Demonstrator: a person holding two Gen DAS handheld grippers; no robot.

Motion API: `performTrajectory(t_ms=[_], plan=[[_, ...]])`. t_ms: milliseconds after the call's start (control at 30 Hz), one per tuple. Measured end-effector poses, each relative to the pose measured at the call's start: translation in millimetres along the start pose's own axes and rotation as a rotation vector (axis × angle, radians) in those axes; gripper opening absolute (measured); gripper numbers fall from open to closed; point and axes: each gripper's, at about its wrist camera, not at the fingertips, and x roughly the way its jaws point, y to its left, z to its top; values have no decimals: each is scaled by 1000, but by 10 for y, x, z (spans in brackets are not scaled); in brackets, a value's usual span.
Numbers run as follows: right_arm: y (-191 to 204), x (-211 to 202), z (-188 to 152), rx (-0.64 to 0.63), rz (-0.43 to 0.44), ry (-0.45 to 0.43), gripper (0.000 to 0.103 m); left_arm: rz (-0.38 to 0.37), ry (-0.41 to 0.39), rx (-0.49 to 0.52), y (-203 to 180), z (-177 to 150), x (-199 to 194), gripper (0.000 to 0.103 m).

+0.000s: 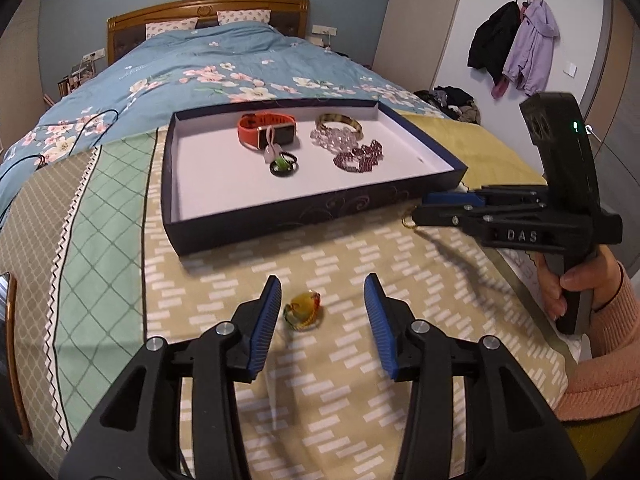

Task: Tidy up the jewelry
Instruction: 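Withdraw both tools from the box toward the amber ring and gold ring, then grasp the amber ring with the left tool while the right tool grasps the gold green-stone ring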

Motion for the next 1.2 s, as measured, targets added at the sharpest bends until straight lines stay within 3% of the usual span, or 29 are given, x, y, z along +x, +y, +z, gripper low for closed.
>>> performTrajectory(t_ms=[333,400,567,833,1200], plan=[[20,39,17,-3,-5,13,26,13,47,-20,40,17,105,41],[22,47,14,-7,-4,18,17,13,63,-23,51,17,146,39],[25,30,-1,-14,-8,21,10,16,71,-18,44,14,175,31],[-16,-30,-36,-3,-4,12,9,12,70,-27,30,0,192,16],[-67,-160,-149,22,-1,-4,9,1,64,-25,-38,-25,186,15]])
